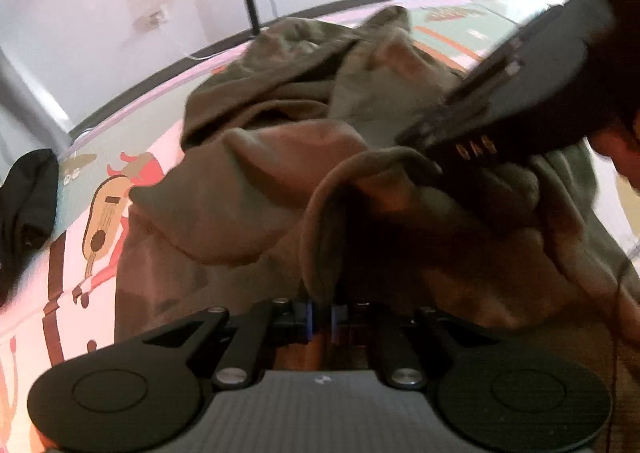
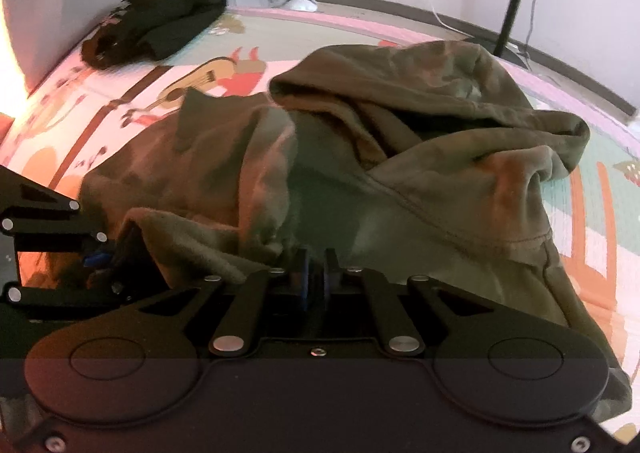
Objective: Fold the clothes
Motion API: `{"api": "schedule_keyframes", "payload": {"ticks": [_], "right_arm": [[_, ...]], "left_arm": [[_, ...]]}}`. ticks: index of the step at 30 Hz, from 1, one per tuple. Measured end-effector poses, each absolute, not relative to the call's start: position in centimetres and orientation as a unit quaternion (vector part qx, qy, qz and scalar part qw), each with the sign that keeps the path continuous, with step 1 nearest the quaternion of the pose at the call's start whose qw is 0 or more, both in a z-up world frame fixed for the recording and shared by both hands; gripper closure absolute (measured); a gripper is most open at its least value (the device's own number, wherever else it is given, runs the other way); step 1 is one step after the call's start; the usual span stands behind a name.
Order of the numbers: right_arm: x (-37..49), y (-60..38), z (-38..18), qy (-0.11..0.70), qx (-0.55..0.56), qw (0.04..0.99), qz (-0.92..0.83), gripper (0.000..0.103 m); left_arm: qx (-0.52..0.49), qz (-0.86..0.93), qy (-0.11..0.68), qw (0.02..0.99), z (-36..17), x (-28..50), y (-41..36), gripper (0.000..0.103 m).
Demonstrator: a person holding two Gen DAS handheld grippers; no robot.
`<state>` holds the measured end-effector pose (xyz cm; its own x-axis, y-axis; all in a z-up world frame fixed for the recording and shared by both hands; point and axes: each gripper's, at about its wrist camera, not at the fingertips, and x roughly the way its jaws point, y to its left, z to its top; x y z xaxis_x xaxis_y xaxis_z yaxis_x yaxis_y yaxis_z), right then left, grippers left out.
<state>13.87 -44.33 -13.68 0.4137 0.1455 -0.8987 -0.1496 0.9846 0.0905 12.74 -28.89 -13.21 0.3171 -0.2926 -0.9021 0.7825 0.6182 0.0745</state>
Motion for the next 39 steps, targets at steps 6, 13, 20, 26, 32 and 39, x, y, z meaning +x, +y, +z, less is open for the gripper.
{"api": "schedule_keyframes", "payload": {"ticks": [6,13,20,26,32,39], "right_arm": [[11.0,-42.9,-12.5,0.536,-0.025,0.836,0.115,0.098],[7.2,-41.2,-13.4,0.554,-0.055,0.819,0.136,0.098],[5.9,-40.4,-14.8,0.557,-0.057,0.819,0.126,0.096],[6.0,-41.6,-11.3,0.502,-0.015,0.856,0.123,0.060],[9.2,-42.5,-9.5,0.492,0.014,0.865,0.096,0.060],[13.0,-40.9,-11.9,0.526,0.016,0.846,0.087,0.057]], "left_arm": [[0.279,-0.363,0.476,0.750,-13.3,10.0,-26.6,0.094],[0.283,-0.357,0.498,0.738,-15.5,7.6,-24.2,0.094],[0.271,-0.350,0.501,0.744,-16.2,6.8,-23.2,0.089],[0.230,-0.347,0.483,0.770,-14.1,6.6,-22.5,0.065],[0.191,-0.346,0.464,0.793,-12.1,6.6,-21.9,0.039],[0.153,-0.355,0.454,0.803,-11.4,7.0,-21.7,0.027]]}}
